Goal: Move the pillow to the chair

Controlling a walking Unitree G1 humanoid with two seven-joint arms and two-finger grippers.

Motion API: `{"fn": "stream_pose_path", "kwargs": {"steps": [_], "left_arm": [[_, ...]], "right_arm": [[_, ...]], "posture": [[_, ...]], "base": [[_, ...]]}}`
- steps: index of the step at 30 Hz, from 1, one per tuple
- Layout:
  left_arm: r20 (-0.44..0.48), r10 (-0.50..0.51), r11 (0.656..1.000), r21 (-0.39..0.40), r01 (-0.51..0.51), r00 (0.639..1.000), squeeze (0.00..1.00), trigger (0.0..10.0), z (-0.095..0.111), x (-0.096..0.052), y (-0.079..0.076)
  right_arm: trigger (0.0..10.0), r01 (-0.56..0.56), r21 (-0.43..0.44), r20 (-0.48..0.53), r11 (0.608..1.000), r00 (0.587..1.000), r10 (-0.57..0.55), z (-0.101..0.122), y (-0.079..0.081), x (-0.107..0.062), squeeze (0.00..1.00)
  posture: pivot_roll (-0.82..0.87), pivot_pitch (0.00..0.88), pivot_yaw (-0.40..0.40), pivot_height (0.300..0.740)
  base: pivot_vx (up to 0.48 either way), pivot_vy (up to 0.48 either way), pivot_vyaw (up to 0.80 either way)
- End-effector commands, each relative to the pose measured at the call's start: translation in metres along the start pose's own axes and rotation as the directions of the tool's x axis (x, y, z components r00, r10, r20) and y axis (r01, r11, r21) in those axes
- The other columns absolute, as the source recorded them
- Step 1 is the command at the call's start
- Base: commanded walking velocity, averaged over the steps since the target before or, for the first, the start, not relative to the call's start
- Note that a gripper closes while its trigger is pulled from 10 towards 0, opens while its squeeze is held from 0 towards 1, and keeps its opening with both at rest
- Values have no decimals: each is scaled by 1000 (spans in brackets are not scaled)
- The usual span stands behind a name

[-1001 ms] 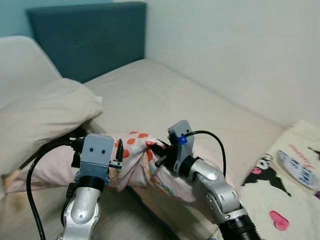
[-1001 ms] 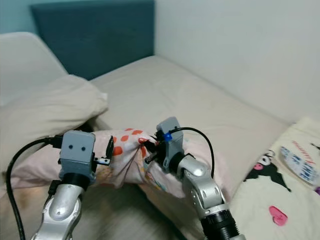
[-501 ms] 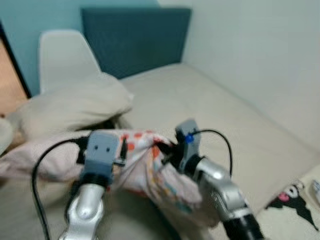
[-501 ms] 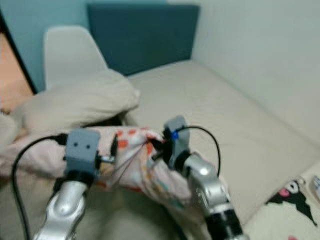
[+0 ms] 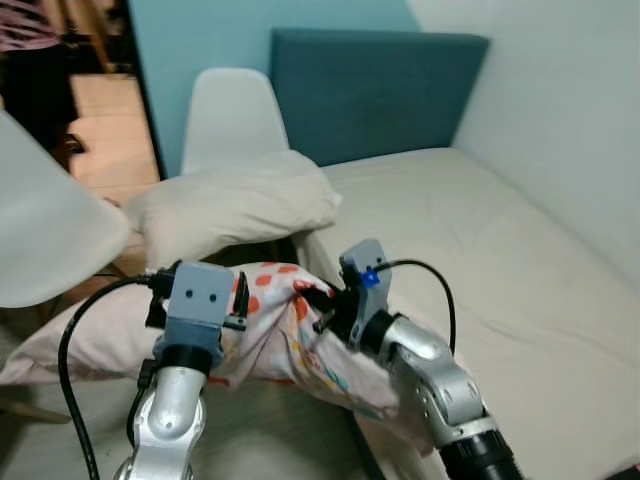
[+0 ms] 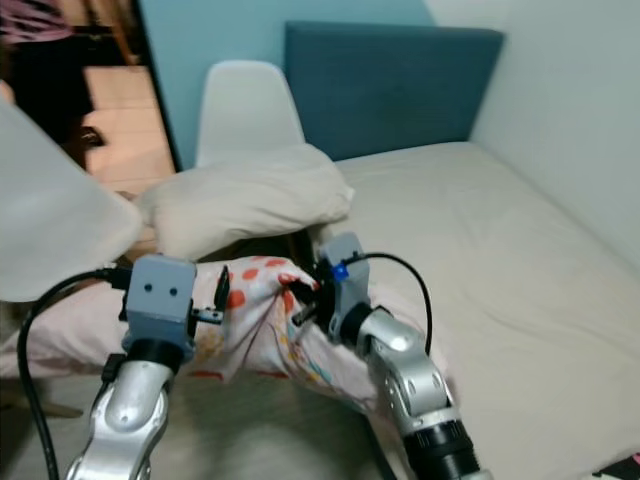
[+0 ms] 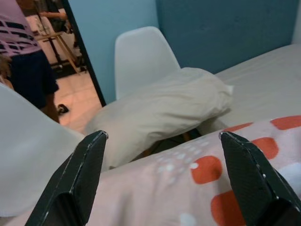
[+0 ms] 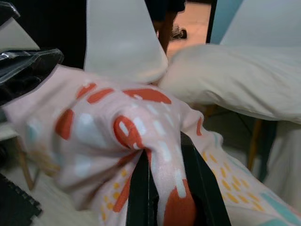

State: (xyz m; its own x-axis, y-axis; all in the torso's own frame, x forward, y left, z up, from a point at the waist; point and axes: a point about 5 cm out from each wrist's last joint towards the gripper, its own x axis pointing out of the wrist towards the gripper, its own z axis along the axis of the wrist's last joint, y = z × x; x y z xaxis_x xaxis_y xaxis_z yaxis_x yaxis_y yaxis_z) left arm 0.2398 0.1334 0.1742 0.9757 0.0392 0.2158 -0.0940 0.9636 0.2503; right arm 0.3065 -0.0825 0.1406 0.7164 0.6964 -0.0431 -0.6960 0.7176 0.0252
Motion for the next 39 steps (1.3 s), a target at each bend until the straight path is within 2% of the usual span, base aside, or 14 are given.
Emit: {"fn": "stream_pose_path", "kwargs": {"steps": [1,30,32,33,39], "left_arm": [[-5,0,1000,2,0,1000,0,10000,-1,0,0],[18,-14,1000,8,14,1000,0,10000,2,0,-1],[22,-15,1000,5,15,1000,0,10000,3,0,-1],[23,-16,1000,4,16,1000,0,10000,3,0,0],[26,-17,1000,1,17,1000,0,10000,4,0,1]], "right_arm": [[0,-10,-14,86,1000,996,11,18,1,1,0],[0,-29,-16,101,999,994,31,19,4,2,0],[0,-16,-10,101,1000,995,17,19,3,2,0],[10000,-10,-10,92,1000,996,11,18,2,3,0],[10000,-10,-4,85,1000,996,10,18,2,3,0]], "posture": [[125,0,-130,728],[125,0,-131,728],[125,0,-130,728],[123,0,-128,728],[123,0,-125,728]], "base": [[0,0,800],[0,0,799],[274,0,0],[379,0,0],[424,0,0]]}}
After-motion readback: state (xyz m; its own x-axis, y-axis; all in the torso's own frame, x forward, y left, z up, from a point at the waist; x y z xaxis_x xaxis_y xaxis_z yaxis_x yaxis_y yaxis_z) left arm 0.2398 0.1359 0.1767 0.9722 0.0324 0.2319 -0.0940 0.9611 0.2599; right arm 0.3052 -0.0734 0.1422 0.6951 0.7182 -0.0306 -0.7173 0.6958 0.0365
